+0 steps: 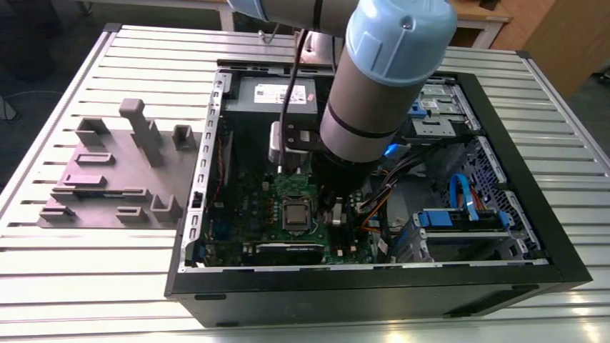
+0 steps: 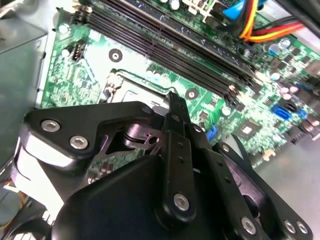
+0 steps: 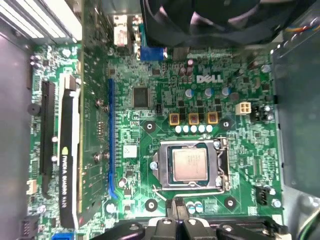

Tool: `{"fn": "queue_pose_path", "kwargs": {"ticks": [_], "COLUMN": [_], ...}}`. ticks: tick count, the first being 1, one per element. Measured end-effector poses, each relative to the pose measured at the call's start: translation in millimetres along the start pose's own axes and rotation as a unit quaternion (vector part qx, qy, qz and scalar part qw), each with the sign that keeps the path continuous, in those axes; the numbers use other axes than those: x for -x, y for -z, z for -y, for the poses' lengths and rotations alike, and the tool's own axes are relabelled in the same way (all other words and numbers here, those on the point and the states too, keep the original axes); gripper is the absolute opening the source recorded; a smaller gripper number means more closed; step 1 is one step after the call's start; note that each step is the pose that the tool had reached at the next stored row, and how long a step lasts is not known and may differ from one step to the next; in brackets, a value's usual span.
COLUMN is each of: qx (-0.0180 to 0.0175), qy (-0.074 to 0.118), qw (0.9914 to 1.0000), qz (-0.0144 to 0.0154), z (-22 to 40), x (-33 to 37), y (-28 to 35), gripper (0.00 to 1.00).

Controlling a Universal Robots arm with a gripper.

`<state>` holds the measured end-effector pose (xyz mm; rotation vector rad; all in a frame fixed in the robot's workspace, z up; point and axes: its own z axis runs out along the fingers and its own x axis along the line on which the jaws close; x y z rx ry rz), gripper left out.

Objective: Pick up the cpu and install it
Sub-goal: 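Install the first cpu locking lever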

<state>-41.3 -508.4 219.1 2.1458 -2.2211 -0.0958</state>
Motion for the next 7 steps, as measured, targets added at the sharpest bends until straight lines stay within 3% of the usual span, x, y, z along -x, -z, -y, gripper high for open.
{"fn": "queue_pose_path", "kwargs": {"ticks": [7], "qx": [0.0005], "qy": [0.0], "qw": [1.0], "qz": [0.0], "z": [0.0], "x": [0.0], "y": [0.1], "gripper": [0.1]}}
